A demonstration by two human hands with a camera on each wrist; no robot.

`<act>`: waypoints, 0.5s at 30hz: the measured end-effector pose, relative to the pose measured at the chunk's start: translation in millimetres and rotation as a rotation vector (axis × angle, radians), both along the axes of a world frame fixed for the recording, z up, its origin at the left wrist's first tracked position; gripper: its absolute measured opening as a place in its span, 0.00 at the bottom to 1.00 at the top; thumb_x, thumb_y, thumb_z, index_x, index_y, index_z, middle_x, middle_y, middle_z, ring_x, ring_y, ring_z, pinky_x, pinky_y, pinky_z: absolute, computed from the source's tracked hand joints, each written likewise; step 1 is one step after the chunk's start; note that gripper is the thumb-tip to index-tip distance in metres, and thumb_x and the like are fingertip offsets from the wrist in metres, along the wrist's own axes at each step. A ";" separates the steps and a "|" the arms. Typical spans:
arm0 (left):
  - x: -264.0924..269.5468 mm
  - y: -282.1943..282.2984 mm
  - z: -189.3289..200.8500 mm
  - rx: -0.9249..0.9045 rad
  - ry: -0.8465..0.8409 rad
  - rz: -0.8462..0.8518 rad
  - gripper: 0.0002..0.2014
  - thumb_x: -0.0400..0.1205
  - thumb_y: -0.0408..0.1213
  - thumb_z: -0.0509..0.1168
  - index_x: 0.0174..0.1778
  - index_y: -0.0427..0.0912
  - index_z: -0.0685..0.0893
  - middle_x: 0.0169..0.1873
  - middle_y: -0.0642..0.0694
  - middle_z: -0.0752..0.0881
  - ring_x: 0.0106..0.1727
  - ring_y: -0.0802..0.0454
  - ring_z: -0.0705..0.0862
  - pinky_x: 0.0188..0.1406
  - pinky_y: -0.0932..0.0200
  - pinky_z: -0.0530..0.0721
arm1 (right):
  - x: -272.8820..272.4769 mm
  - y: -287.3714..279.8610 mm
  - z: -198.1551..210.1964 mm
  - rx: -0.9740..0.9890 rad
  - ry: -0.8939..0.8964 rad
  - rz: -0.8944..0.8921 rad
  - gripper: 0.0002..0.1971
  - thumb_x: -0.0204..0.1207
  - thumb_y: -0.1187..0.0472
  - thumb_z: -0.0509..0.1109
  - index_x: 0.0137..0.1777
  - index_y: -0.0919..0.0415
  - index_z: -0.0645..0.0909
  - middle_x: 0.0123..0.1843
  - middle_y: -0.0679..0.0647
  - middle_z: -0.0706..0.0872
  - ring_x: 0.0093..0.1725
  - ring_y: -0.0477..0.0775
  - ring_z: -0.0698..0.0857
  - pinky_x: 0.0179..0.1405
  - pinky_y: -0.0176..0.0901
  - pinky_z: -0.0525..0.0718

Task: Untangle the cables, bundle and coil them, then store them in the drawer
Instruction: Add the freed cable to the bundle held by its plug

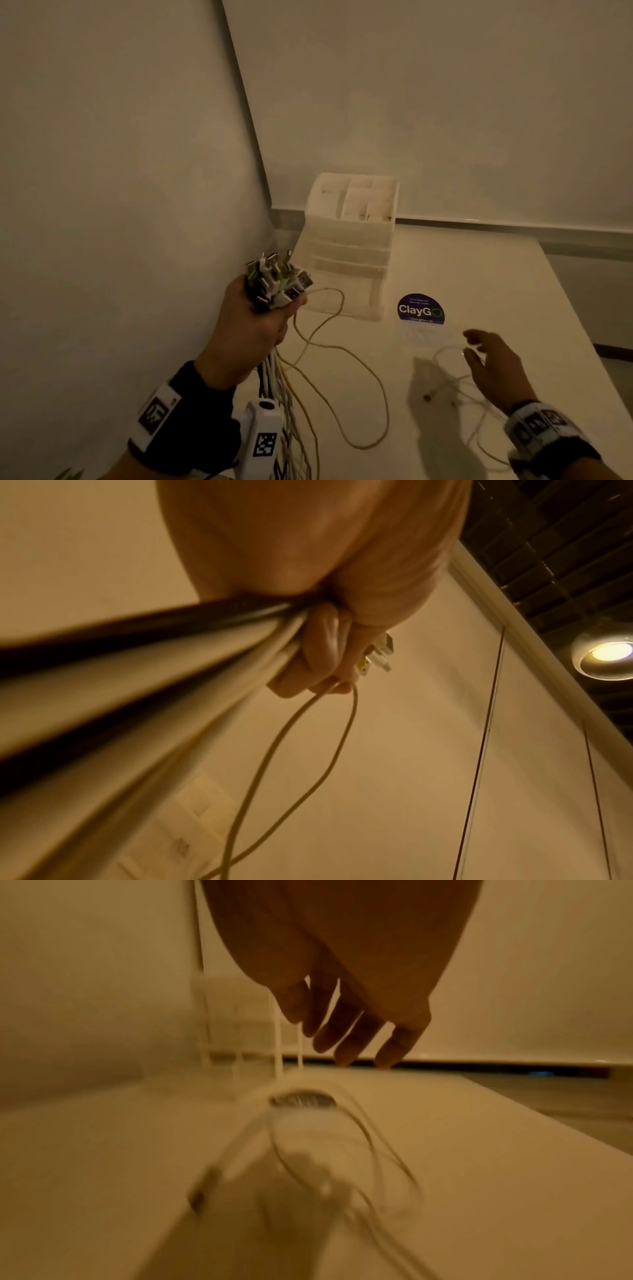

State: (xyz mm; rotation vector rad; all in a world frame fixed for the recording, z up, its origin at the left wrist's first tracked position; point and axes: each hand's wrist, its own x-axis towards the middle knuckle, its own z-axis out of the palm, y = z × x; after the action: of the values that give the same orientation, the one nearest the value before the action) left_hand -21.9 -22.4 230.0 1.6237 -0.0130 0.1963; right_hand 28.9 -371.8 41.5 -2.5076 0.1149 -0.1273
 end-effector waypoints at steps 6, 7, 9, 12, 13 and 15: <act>-12.9 0.1 3.3 0.014 0.034 -0.117 0.02 0.76 0.29 0.72 0.39 0.39 0.87 0.20 0.41 0.70 0.17 0.53 0.62 0.18 0.66 0.63 | -33.4 130.2 176.1 0.332 -0.212 0.770 0.35 0.76 0.58 0.69 0.80 0.47 0.60 0.72 0.39 0.75 0.69 0.34 0.75 0.67 0.23 0.72; -16.5 1.2 4.7 0.008 0.027 -0.120 0.01 0.75 0.31 0.71 0.39 0.38 0.86 0.20 0.41 0.70 0.17 0.53 0.63 0.18 0.65 0.63 | -42.8 147.0 190.2 0.358 -0.147 0.857 0.33 0.78 0.55 0.68 0.80 0.46 0.59 0.69 0.40 0.78 0.65 0.35 0.78 0.64 0.26 0.76; -22.5 5.4 5.0 0.003 0.030 -0.111 0.03 0.76 0.30 0.71 0.40 0.35 0.84 0.18 0.45 0.69 0.16 0.52 0.63 0.18 0.64 0.64 | -55.8 169.6 202.1 0.315 -0.132 0.896 0.24 0.83 0.52 0.63 0.77 0.47 0.63 0.54 0.42 0.84 0.49 0.37 0.83 0.49 0.29 0.82; -28.6 12.1 6.7 0.015 0.046 -0.103 0.02 0.78 0.25 0.69 0.45 0.32 0.84 0.17 0.43 0.70 0.16 0.53 0.64 0.18 0.64 0.65 | -64.1 177.5 202.5 0.208 -0.241 0.806 0.12 0.84 0.54 0.57 0.65 0.51 0.74 0.34 0.44 0.81 0.38 0.44 0.81 0.37 0.31 0.78; -30.9 13.8 6.3 0.024 0.052 -0.112 0.03 0.78 0.25 0.69 0.46 0.34 0.85 0.19 0.36 0.70 0.17 0.52 0.64 0.18 0.63 0.65 | -69.0 177.4 203.1 0.192 -0.252 0.773 0.10 0.84 0.54 0.56 0.60 0.50 0.76 0.32 0.44 0.80 0.37 0.46 0.81 0.37 0.34 0.78; -35.9 15.7 6.2 -0.009 0.055 -0.124 0.04 0.79 0.25 0.69 0.45 0.38 0.86 0.24 0.32 0.70 0.17 0.52 0.63 0.19 0.63 0.64 | -84.3 173.8 203.7 0.220 -0.250 0.715 0.11 0.81 0.49 0.55 0.54 0.46 0.78 0.30 0.45 0.81 0.37 0.46 0.82 0.36 0.33 0.79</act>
State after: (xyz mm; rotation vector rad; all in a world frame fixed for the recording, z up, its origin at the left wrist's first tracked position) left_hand -57.8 -6.6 236.1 1.6136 -0.0705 0.0562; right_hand -55.4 -198.0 245.2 -2.1473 -0.8128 -0.1201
